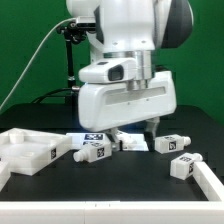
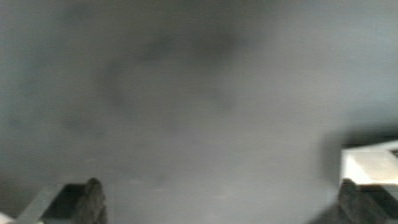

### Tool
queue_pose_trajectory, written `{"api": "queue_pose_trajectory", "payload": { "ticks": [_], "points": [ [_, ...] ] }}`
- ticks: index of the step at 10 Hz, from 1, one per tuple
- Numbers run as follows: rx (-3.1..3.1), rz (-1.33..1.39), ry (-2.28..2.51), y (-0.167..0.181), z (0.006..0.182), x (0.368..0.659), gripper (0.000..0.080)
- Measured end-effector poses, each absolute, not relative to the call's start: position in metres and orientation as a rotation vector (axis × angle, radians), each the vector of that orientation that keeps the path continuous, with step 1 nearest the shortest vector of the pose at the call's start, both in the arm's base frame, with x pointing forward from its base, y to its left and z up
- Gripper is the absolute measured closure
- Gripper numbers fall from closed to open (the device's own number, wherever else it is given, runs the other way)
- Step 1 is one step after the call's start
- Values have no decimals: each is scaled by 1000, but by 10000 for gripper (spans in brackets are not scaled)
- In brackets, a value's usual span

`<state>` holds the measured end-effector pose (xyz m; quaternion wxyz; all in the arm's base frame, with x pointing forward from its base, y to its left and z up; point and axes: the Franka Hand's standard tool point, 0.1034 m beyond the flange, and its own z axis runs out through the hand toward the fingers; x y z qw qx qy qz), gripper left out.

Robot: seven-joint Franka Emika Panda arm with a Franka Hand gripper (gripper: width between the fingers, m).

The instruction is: Assemble one leg

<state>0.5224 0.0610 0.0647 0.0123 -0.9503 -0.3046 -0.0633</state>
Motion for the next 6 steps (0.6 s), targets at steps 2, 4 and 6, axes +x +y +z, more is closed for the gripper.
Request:
{"api": "queue_pose_trajectory", "payload": {
  "ticks": [2, 4, 6],
  "points": [
    [-3005, -186, -738, 108, 73, 531, 150],
    [-2995, -185, -817, 94, 70, 530, 150],
    [-2993, -185, -821, 96, 70, 530, 150]
  ]
}}
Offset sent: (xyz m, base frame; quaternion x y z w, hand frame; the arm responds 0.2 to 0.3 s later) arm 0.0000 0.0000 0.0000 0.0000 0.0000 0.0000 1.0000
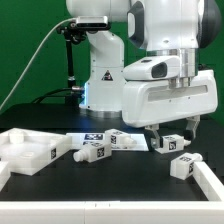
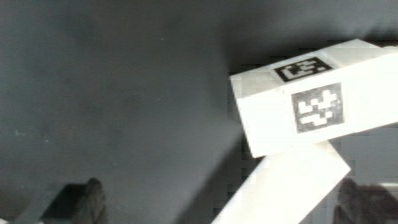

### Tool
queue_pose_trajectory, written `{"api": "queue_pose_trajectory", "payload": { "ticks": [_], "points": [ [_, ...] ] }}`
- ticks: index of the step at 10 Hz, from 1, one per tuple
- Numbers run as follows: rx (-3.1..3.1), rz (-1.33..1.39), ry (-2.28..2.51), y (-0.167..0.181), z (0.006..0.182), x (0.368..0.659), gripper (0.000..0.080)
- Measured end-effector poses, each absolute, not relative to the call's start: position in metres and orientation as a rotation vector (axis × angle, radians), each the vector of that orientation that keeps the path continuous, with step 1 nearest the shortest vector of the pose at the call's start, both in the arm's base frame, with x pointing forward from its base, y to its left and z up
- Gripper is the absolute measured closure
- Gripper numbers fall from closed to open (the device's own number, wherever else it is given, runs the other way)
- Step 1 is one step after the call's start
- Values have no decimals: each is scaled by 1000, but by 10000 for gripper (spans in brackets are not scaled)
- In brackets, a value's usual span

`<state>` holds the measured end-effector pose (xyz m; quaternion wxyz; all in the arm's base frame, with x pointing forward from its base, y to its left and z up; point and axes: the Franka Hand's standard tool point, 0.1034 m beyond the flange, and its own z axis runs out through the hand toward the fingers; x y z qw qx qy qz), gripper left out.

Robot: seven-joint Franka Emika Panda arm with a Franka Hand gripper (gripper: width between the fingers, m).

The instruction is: Assemble one leg

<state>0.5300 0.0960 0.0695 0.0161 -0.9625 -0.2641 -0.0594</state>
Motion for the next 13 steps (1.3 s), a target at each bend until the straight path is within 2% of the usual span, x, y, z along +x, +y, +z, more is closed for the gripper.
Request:
{"api": "queue_pose_trajectory", "payload": {
  "ticks": [1, 3, 5, 9, 10, 12, 13],
  "points": [
    [-3011, -179, -743, 96, 69, 526, 150],
    [-3080, -52, -218, 104, 66, 490, 150],
    [-3072, 4, -30, 114, 72, 502, 150],
    [-3073, 13, -19, 114, 70, 499, 150],
    [-3075, 35, 125, 121, 62, 495, 150],
    [-3065, 36, 229, 132, 36, 488, 150],
    [-3063, 37, 260, 140, 31, 485, 150]
  ]
}}
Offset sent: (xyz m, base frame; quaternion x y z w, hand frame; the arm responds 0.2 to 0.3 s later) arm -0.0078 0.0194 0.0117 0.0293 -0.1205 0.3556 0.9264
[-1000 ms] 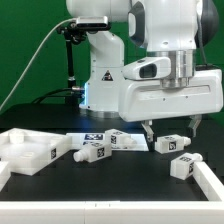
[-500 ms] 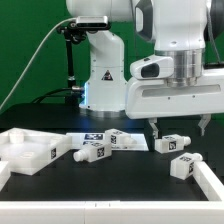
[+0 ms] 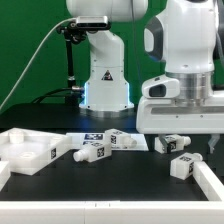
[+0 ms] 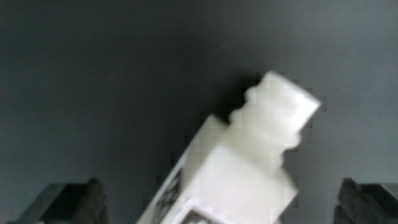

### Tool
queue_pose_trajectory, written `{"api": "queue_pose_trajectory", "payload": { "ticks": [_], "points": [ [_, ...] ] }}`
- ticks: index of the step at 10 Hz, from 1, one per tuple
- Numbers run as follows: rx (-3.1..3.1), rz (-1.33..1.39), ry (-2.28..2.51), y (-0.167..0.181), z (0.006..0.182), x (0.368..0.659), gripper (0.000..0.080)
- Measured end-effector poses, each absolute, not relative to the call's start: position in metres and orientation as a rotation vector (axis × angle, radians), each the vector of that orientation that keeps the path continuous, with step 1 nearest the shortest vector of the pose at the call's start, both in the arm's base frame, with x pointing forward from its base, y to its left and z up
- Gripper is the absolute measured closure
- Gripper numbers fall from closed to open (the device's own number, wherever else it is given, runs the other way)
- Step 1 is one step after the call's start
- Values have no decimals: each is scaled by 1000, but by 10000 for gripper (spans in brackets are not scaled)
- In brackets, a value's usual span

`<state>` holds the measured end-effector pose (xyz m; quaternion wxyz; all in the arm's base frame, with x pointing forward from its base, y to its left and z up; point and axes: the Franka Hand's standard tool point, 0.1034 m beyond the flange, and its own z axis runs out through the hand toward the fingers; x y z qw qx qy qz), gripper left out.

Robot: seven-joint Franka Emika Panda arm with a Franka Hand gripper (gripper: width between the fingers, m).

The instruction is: Assemble one leg

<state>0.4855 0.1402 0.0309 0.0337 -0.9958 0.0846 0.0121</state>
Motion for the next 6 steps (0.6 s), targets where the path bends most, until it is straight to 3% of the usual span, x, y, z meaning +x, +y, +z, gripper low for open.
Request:
{"api": "queue_pose_trajectory", "payload": {
  "ticks": [4, 6],
  "points": [
    [-3063, 27, 266, 144, 16, 484, 150],
    [-3066, 13, 247, 136, 17, 492, 150]
  ]
}}
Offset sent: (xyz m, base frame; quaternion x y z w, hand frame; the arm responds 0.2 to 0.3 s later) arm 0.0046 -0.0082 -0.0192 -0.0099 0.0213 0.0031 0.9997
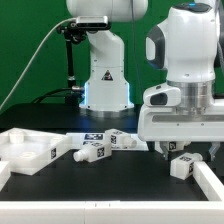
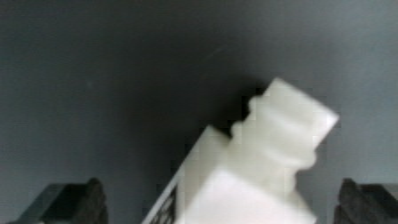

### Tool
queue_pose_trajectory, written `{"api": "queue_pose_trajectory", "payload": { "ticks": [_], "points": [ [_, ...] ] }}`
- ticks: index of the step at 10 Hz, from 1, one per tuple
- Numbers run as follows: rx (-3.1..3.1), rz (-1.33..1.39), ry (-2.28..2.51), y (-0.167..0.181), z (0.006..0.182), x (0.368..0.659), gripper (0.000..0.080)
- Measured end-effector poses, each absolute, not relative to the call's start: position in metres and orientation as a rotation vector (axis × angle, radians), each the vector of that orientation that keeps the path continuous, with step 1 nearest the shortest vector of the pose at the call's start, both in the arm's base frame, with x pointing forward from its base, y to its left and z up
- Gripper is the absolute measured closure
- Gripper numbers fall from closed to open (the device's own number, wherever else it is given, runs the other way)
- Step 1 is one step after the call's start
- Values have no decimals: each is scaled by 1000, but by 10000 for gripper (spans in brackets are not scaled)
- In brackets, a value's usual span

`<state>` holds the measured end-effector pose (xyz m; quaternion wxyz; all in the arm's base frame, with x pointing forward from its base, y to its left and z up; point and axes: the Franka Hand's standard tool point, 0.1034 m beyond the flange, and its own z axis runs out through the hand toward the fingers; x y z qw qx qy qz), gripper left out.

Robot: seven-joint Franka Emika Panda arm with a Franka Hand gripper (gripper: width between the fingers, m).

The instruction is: Assemble one leg

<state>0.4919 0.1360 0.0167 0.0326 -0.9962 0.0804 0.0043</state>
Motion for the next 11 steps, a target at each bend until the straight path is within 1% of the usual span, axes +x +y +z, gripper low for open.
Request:
{"api": "queue_pose_trajectory", "payload": {
  "ticks": [3, 4, 5, 6, 7, 9, 10, 11],
  "points": [
    [-3067, -24, 215, 130, 11, 497, 150],
    [-3067, -24, 215, 130, 11, 497, 247],
    [-3067, -24, 215, 130, 11, 497, 394],
    [-3067, -24, 215, 130, 11, 497, 394],
    [-3067, -25, 216, 130, 11, 497, 517],
    [-3068, -25, 215, 130, 12, 497, 517],
    [-3068, -26, 212, 128, 17, 493, 517],
    [-3067, -19, 259, 133, 23, 481, 517]
  ]
}}
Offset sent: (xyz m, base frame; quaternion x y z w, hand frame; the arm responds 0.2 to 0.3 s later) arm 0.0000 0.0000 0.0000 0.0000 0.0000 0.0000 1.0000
